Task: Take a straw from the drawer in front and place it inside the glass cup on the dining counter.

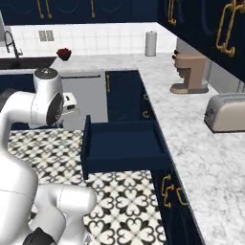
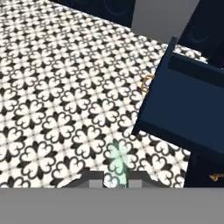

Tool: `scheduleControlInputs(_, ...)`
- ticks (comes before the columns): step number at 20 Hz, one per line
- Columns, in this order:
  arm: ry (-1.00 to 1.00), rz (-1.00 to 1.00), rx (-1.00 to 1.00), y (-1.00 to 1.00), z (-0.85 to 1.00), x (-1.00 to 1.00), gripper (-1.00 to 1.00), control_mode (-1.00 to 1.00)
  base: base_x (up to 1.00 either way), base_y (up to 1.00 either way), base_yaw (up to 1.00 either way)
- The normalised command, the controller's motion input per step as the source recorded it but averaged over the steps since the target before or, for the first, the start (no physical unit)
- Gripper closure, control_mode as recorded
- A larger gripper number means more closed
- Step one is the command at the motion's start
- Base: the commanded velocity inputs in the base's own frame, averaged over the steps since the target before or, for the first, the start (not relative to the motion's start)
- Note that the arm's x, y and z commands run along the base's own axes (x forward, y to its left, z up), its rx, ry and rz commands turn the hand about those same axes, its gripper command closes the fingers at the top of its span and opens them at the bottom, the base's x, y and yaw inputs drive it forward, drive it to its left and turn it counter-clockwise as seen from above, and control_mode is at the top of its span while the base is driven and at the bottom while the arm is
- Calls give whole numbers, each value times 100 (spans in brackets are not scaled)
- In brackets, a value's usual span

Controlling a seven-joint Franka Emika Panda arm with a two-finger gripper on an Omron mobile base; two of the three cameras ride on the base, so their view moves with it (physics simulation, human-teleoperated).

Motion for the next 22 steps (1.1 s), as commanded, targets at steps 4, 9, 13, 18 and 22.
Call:
scheduleControlInputs(4,0,0,0,0,0,0,100,100,-10,100,76)
scheduleControlInputs(9,0,0,0,0,0,0,100,100,5,93,72)
scheduleControlInputs(13,0,0,0,0,0,0,100,100,34,100,49)
scheduleControlInputs(18,0,0,0,0,0,0,100,100,6,100,12)
scheduleControlInputs(22,0,0,0,0,0,0,100,100,0,100,-6)
